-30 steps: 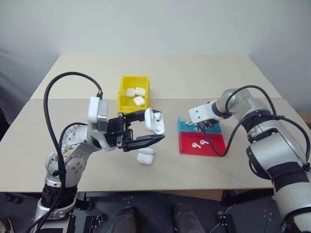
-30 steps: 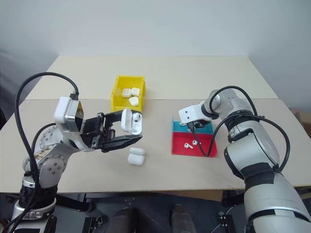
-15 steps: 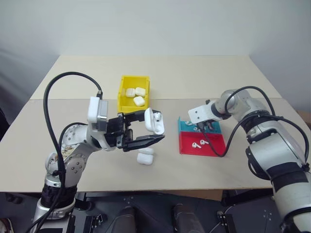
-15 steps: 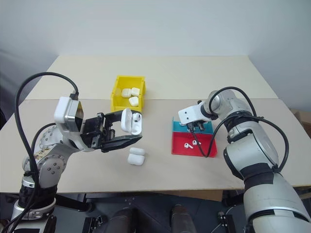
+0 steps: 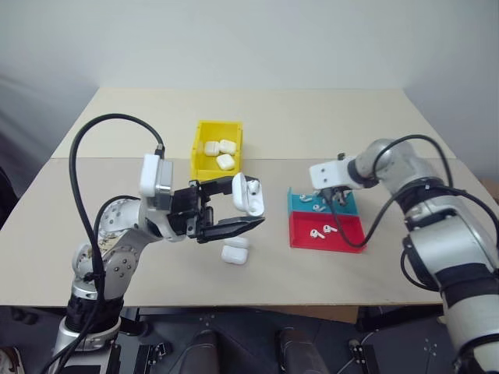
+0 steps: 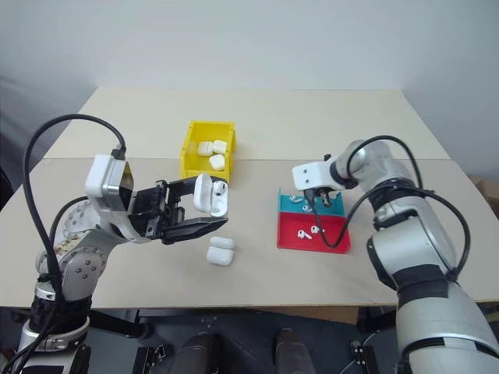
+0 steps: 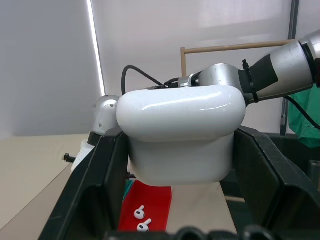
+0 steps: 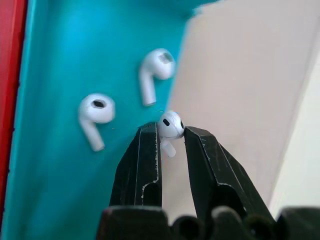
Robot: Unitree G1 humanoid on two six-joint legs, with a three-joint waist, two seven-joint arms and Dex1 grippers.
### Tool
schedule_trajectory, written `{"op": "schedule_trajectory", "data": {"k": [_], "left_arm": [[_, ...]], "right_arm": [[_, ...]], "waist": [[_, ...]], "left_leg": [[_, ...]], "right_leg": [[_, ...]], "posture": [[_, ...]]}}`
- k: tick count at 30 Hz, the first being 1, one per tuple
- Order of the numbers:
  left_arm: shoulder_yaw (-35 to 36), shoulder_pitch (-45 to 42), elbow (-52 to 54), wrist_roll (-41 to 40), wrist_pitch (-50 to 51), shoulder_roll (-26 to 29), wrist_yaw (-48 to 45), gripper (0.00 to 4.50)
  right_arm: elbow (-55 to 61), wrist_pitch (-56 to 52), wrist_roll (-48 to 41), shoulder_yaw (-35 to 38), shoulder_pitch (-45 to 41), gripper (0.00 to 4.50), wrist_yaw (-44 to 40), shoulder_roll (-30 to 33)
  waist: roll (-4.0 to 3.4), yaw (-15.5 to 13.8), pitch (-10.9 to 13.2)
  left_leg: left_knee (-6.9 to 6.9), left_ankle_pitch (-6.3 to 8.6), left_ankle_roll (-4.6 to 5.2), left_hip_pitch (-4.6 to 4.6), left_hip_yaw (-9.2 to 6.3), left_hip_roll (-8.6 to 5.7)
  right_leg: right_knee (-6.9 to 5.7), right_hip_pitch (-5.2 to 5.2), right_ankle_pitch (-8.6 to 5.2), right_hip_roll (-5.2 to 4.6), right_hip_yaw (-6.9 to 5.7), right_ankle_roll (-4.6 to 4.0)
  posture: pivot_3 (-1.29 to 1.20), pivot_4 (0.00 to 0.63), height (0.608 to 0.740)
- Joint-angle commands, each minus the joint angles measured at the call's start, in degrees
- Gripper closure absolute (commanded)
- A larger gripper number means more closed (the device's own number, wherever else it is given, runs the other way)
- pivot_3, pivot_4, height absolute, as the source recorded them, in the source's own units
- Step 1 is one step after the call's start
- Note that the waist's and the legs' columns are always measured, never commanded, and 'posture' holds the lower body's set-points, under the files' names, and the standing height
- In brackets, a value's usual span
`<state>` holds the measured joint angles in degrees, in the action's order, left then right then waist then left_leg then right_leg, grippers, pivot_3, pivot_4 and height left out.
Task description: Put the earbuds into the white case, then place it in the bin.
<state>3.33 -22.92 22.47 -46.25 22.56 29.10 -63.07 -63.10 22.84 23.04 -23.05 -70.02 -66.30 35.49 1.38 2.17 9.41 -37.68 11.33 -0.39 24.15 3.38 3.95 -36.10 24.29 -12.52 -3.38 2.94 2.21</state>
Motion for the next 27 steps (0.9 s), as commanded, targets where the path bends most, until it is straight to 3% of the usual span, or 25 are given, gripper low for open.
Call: {"op": "schedule_trajectory", "data": {"k": [1, 5, 11, 19, 27], "left_arm": [[-0.18, -2.11, -0.64, -1.33, -0.40, -0.45, -1.31, 1.69], [-1.37, -4.42, -3.55, -1.17, -0.48, -1.07, -3.50, 1.69], [-2.64, -7.49, -7.26, -0.58, -0.84, -2.28, -6.08, 1.69], [-3.50, -8.47, -9.37, 0.17, -0.75, -3.71, -7.00, 1.69], [-4.44, -12.30, -14.93, 3.38, -2.62, -7.95, -5.88, 1.69]], "right_arm": [[21.00, -10.25, -12.68, 8.50, 7.45, 3.80, -9.26, 4.97], [45.13, -27.66, -22.98, 15.83, 18.70, 3.80, -12.73, 9.78], [65.23, -52.85, -38.84, 27.92, 26.82, 3.80, -8.49, 11.61], [76.50, -80.53, -67.28, 45.85, 26.96, 3.80, 3.66, 6.96], [84.16, -93.18, -91.26, 51.74, 27.44, 3.80, 19.56, 3.93]], "waist": [[0.00, -0.25, 0.00], [-0.01, -1.07, -0.01], [-0.01, -1.33, -0.01], [-0.01, -1.40, -0.01], [0.00, -1.41, -0.01]], "left_leg": [[0.01, 0.00, 0.00, 0.01, -0.02, 0.00], [0.01, 0.01, 0.01, 0.00, -0.01, 0.00], [-0.06, 0.01, 0.01, -0.03, -0.01, 0.01], [-0.05, 0.01, 0.01, 0.00, -0.04, 0.00], [-0.06, 0.01, 0.02, 0.03, -0.06, 0.00]], "right_leg": [[0.03, -0.03, 0.00, 0.00, -0.02, 0.00], [-0.01, 0.00, -0.02, 0.00, -0.03, 0.02], [-0.08, -0.01, -0.02, 0.02, -0.03, 0.02], [-0.03, -0.02, -0.01, 0.02, -0.03, 0.01], [-0.01, -0.03, -0.01, 0.01, -0.03, 0.03]], "posture": [[0.00, 0.150, 0.740], [0.00, 0.150, 0.740], [0.00, 0.150, 0.740], [0.00, 0.150, 0.740], [0.00, 0.150, 0.740]]}}
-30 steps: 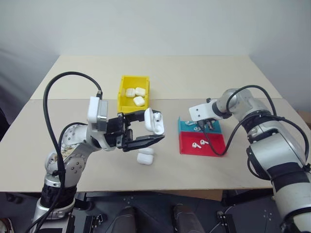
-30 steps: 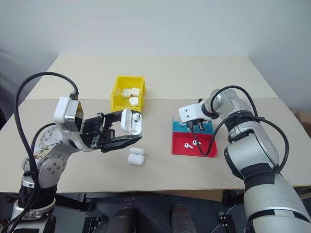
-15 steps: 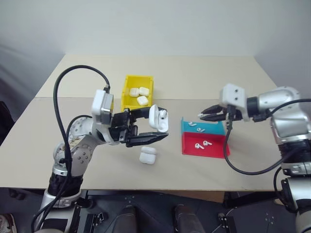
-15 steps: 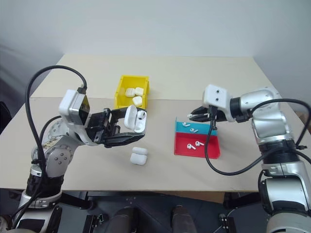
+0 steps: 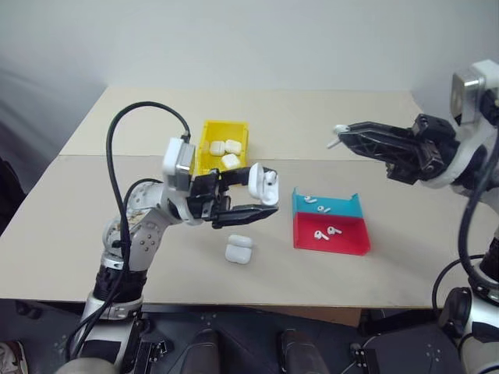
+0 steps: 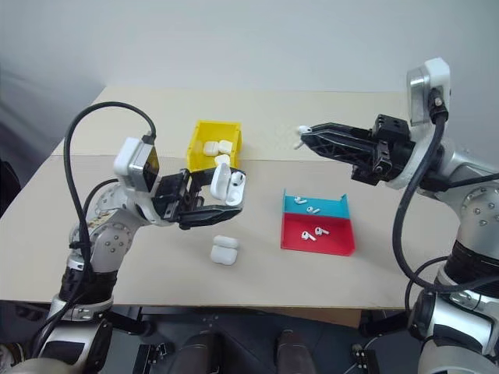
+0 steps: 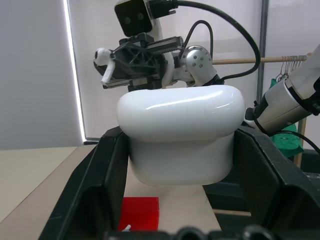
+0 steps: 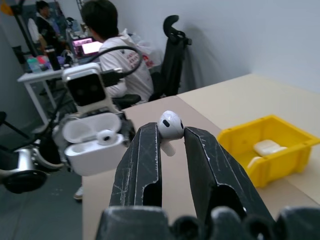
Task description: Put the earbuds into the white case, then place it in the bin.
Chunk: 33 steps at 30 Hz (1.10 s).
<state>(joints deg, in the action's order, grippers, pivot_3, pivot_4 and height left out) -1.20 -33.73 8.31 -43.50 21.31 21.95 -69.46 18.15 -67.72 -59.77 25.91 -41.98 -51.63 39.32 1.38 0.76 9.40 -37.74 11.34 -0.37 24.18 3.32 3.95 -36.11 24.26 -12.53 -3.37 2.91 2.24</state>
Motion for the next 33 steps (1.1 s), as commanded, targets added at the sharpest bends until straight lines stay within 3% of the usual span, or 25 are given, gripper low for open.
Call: {"op": "schedule_trajectory", "data": {"k": [1, 7, 14, 21, 33], "left_arm": [[0.15, -1.72, -1.13, 0.83, -1.36, -1.15, 0.57, 1.69], [-0.95, -3.77, -4.87, 3.65, -2.86, -2.51, -0.87, 1.69], [-1.75, -4.61, -5.40, 4.76, -3.56, -3.27, -1.44, 1.69], [-1.53, -4.79, -4.66, 4.69, -3.35, -3.44, -1.36, 1.69], [-1.17, -4.33, -3.98, 4.50, -3.56, -3.22, -1.26, 1.69]], "right_arm": [[3.18, -3.04, -10.84, 2.86, -0.49, 3.80, 6.64, 0.24], [4.68, -3.74, -27.34, -1.56, -1.58, 3.80, 19.17, 3.10], [4.60, -2.02, -35.69, -8.87, -3.59, 3.80, 28.45, 8.81], [4.64, -1.77, -33.62, -15.07, -4.79, 3.80, 31.30, 10.80], [5.31, -1.40, -29.20, -18.20, -5.24, 3.80, 29.90, 11.41]], "waist": [[0.00, 0.08, 0.00], [0.00, 0.14, 0.00], [0.00, 0.12, 0.00], [0.00, 0.14, 0.00], [0.00, 0.12, 0.00]], "left_leg": [[0.00, 0.00, 0.00, 0.01, -0.01, 0.00], [0.00, 0.00, 0.01, 0.02, -0.02, 0.00], [0.01, 0.01, 0.02, 0.06, -0.04, 0.00], [0.01, 0.02, 0.04, 0.09, -0.04, 0.01], [0.01, 0.04, 0.09, 0.13, -0.03, 0.01]], "right_leg": [[0.01, 0.00, 0.00, 0.00, 0.00, 0.00], [0.01, 0.00, 0.00, 0.01, 0.00, 0.01], [0.04, 0.03, -0.01, 0.00, -0.01, 0.00], [0.06, 0.06, -0.01, 0.00, 0.00, 0.01], [0.10, 0.08, -0.02, -0.01, -0.01, 0.03]], "posture": [[0.00, 0.150, 0.740], [0.00, 0.150, 0.740], [0.00, 0.150, 0.740], [0.00, 0.150, 0.740], [0.00, 0.150, 0.740]]}}
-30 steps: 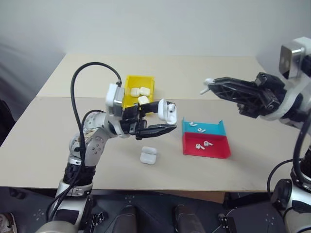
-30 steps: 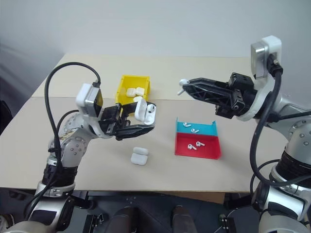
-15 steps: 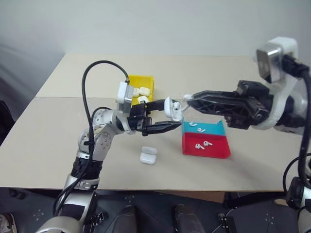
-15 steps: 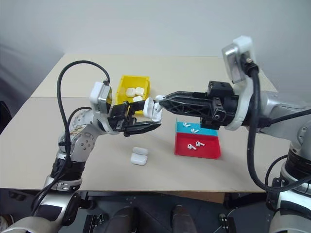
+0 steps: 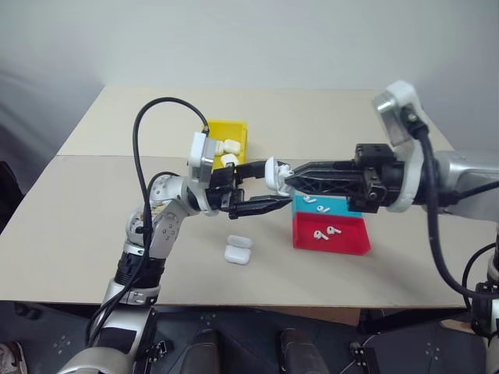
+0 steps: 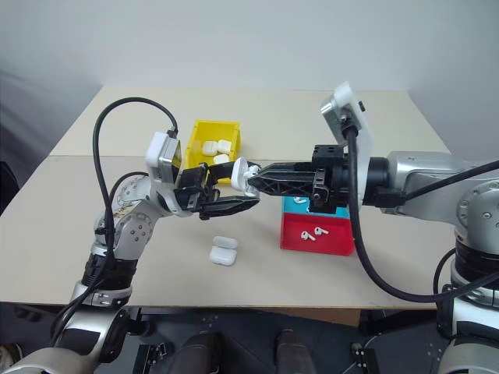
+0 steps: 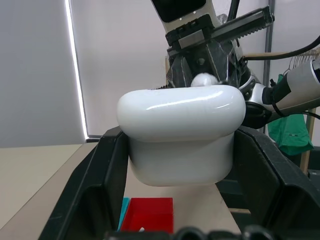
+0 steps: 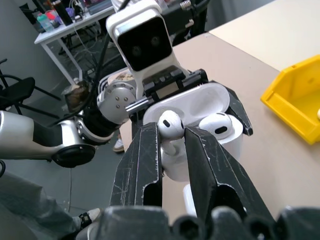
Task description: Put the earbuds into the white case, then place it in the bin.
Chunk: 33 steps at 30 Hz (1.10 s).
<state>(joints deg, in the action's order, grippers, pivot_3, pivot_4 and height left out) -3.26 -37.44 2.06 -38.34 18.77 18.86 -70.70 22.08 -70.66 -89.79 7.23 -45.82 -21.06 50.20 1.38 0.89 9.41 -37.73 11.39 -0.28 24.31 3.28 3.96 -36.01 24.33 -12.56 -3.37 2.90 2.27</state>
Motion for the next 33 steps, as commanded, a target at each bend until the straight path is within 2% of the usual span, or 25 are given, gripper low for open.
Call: {"op": "schedule_trajectory", "data": {"k": [1, 5, 8, 11, 26, 30, 33], "left_arm": [[0.88, -0.62, 2.29, -0.65, -1.06, -0.18, 0.02, 1.69], [0.90, -0.59, 2.34, -0.63, -1.13, -0.26, 0.08, 1.69], [0.90, -0.53, 2.43, -0.61, -1.13, -0.26, 0.11, 1.69], [0.95, -0.65, 2.29, -0.59, -1.15, -0.22, 0.07, 1.69], [0.89, -1.11, 1.07, -0.20, -1.30, -0.02, -0.58, 1.69], [0.22, -1.42, -0.39, 0.74, -1.80, -0.22, -1.03, 1.69], [-0.53, -1.65, -1.38, 1.44, -2.17, -0.56, -1.63, 1.69]], "right_arm": [[1.50, 1.52, 1.20, 0.33, -1.52, 3.80, -1.02, 0.62], [1.93, 1.24, 2.08, -0.04, -1.81, 3.80, -2.33, 0.78], [2.00, 1.06, 2.40, -0.05, -1.94, 3.01, -3.02, 0.94], [2.27, 1.34, 2.77, 0.48, -1.82, 2.02, -3.73, 1.16], [3.69, 2.70, 0.42, 6.57, -0.50, 2.02, -8.91, 6.88], [3.50, 4.38, 3.79, 6.91, -1.45, 2.02, -11.30, 7.80], [1.69, 6.46, 10.27, 4.21, -4.88, 2.58, -14.60, 8.00]], "waist": [[0.00, -0.03, 0.00], [0.00, -0.05, 0.00], [0.00, -0.05, 0.00], [0.00, -0.04, 0.00], [0.00, -0.04, 0.00], [0.00, -0.02, 0.00], [0.00, -0.01, 0.00]], "left_leg": [[0.00, 0.00, 0.00, 0.01, 0.00, 0.00], [0.00, 0.00, 0.00, 0.01, 0.00, 0.00], [0.00, 0.00, 0.00, 0.02, 0.00, 0.00], [0.00, 0.01, 0.01, 0.01, 0.00, 0.00], [0.00, 0.02, 0.02, 0.02, 0.00, 0.00], [0.00, 0.02, 0.03, 0.00, 0.00, 0.00], [-0.01, 0.02, 0.03, 0.00, 0.02, 0.00]], "right_leg": [[0.00, 0.01, 0.00, 0.00, 0.00, 0.00], [0.00, 0.00, -0.01, 0.00, 0.00, 0.01], [0.01, 0.00, -0.01, 0.00, 0.00, 0.01], [0.01, 0.01, -0.01, 0.00, 0.00, 0.01], [0.02, 0.01, -0.03, 0.00, 0.00, 0.04], [0.02, 0.01, -0.11, 0.00, 0.00, 0.17], [0.01, 0.02, -0.14, -0.01, 0.01, 0.22]], "posture": [[0.00, 0.150, 0.740], [0.00, 0.150, 0.740], [0.00, 0.150, 0.740], [0.00, 0.150, 0.740], [0.00, 0.150, 0.740], [0.00, 0.150, 0.740], [0.00, 0.150, 0.740]]}}
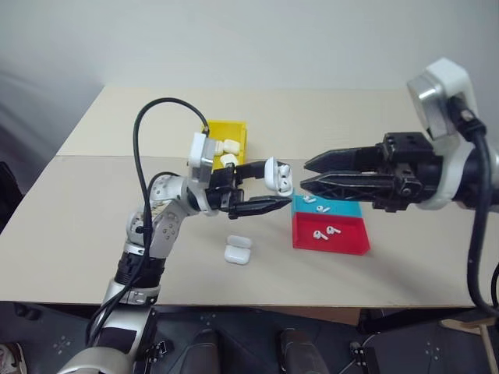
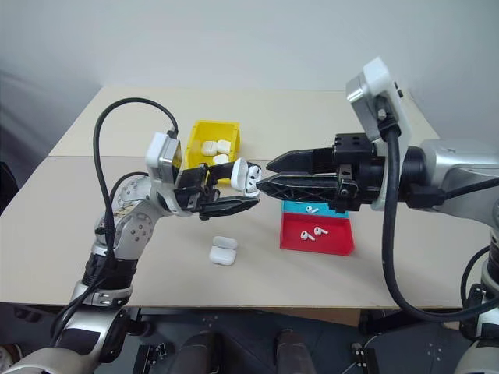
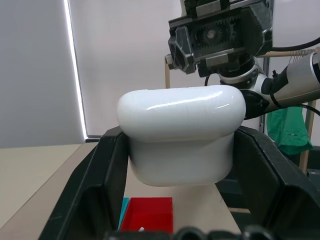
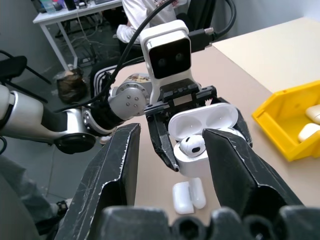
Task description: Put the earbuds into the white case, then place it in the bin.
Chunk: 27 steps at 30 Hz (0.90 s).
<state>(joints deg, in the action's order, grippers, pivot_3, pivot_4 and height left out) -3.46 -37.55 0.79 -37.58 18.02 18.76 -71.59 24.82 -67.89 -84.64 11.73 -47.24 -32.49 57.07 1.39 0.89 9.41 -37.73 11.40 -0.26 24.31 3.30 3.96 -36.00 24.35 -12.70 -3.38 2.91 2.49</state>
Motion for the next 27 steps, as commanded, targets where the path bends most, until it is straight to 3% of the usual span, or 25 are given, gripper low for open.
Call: {"op": "schedule_trajectory", "data": {"k": [1, 6, 12, 16, 27], "left_arm": [[-0.55, -1.66, -0.57, 0.98, -1.69, -0.63, -0.91, 1.69], [-1.75, -1.68, -1.75, 2.87, -2.77, -1.89, -0.83, 1.69], [-4.22, -1.91, -3.01, 8.63, -5.31, -2.24, 1.39, 1.69], [-4.46, -2.34, -3.52, 10.28, -6.33, -2.80, 2.84, 1.69], [-2.74, -1.53, -1.77, 9.54, -6.46, -2.10, 4.27, 1.69]], "right_arm": [[-1.47, 4.40, 7.31, -1.34, -4.63, 2.87, -4.54, 0.85], [-3.15, 10.12, 21.69, -12.32, -12.39, 4.49, -11.77, -3.64], [-6.63, 13.93, 35.59, -23.89, -20.80, 4.49, -19.35, -8.96], [-4.64, 19.29, 45.19, -30.79, -21.87, 4.49, -27.57, -7.33], [-1.06, 20.43, 55.02, -31.55, -15.22, 4.49, -33.46, -2.20]], "waist": [[0.00, -0.02, 0.00], [-0.01, 0.24, -0.01], [-0.01, 0.00, 0.00], [-0.01, -0.32, 0.00], [-0.01, -0.05, -0.01]], "left_leg": [[0.00, 0.00, 0.00, 0.00, 0.00, 0.00], [0.02, 0.00, 0.00, 0.00, 0.01, 0.01], [0.02, 0.00, 0.00, 0.10, 0.02, 0.01], [0.01, 0.02, 0.03, 0.20, 0.01, 0.01], [-0.03, 0.02, 0.03, 0.31, -0.01, 0.00]], "right_leg": [[0.00, 0.01, 0.00, 0.00, 0.00, 0.00], [0.00, 0.06, 0.00, 0.02, 0.01, -0.01], [-0.04, 0.16, 0.05, 0.02, 0.01, -0.10], [0.01, 0.20, 0.13, 0.01, -0.04, -0.24], [-0.08, 0.33, 0.14, 0.00, -0.08, -0.24]], "posture": [[0.00, 0.150, 0.740], [0.00, 0.150, 0.740], [0.00, 0.150, 0.740], [0.00, 0.150, 0.740], [0.00, 0.150, 0.740]]}}
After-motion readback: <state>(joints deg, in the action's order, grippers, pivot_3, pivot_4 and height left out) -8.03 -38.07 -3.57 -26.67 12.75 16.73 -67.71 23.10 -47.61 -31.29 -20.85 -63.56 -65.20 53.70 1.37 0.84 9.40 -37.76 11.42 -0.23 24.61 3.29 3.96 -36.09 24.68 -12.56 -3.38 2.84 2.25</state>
